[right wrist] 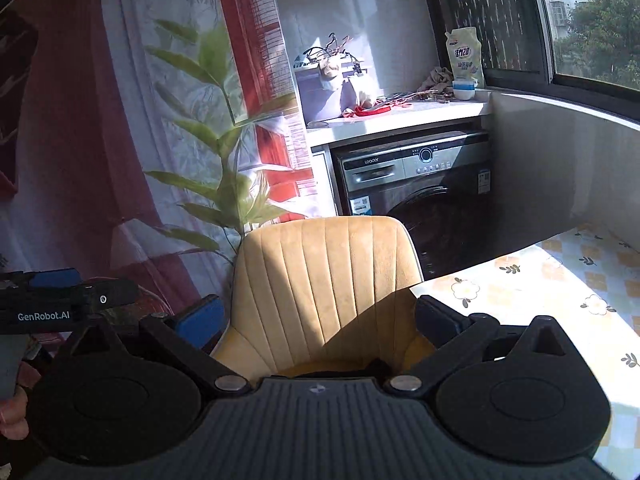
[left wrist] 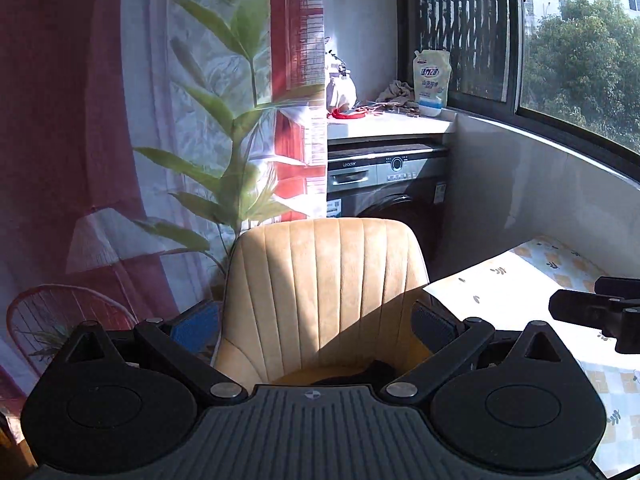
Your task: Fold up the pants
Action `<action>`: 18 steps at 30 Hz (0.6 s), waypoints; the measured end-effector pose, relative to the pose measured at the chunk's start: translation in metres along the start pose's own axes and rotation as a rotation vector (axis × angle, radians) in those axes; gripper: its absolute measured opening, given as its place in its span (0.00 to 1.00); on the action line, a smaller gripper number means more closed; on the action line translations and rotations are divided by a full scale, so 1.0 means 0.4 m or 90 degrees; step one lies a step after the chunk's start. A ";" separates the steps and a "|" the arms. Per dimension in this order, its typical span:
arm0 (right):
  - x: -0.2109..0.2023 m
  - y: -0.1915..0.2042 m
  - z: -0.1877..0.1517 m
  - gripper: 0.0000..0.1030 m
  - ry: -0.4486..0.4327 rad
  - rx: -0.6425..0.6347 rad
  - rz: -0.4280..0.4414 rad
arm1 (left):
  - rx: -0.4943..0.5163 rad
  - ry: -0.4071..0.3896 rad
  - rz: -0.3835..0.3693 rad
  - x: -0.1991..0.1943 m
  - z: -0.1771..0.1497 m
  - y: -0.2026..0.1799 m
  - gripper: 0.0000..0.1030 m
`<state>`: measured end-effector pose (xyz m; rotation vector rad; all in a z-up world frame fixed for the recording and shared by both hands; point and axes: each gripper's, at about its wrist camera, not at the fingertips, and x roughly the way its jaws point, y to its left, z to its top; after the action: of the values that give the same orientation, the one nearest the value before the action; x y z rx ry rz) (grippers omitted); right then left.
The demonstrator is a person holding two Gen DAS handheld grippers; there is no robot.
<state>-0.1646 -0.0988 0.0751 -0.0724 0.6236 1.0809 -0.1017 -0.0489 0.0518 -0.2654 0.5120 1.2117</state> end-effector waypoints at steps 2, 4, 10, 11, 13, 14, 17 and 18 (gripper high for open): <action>-0.025 0.012 0.018 1.00 -0.011 -0.003 0.010 | 0.003 -0.025 0.010 -0.041 0.020 -0.005 1.00; -0.046 0.026 0.032 1.00 -0.019 -0.012 0.008 | -0.003 -0.046 0.007 -0.081 0.034 -0.008 1.00; -0.094 0.076 0.062 1.00 -0.042 -0.028 -0.013 | -0.015 -0.062 -0.019 -0.130 0.054 0.017 1.00; -0.101 0.085 0.065 1.00 -0.049 -0.028 -0.019 | -0.016 -0.061 -0.025 -0.130 0.055 0.027 1.00; -0.101 0.101 0.069 1.00 -0.044 -0.021 -0.027 | -0.018 -0.053 -0.032 -0.132 0.055 0.044 1.00; -0.098 0.111 0.067 1.00 -0.037 -0.019 -0.028 | -0.017 -0.042 -0.035 -0.130 0.055 0.054 1.00; -0.092 0.139 0.056 1.00 -0.032 -0.026 -0.035 | -0.014 -0.043 -0.034 -0.134 0.046 0.090 1.00; -0.089 0.147 0.053 1.00 -0.033 -0.021 -0.041 | -0.019 -0.044 -0.034 -0.134 0.044 0.101 1.00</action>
<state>-0.2158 -0.0913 0.1247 -0.0919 0.5538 1.0278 -0.1492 -0.0710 0.0971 -0.2602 0.4249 1.1727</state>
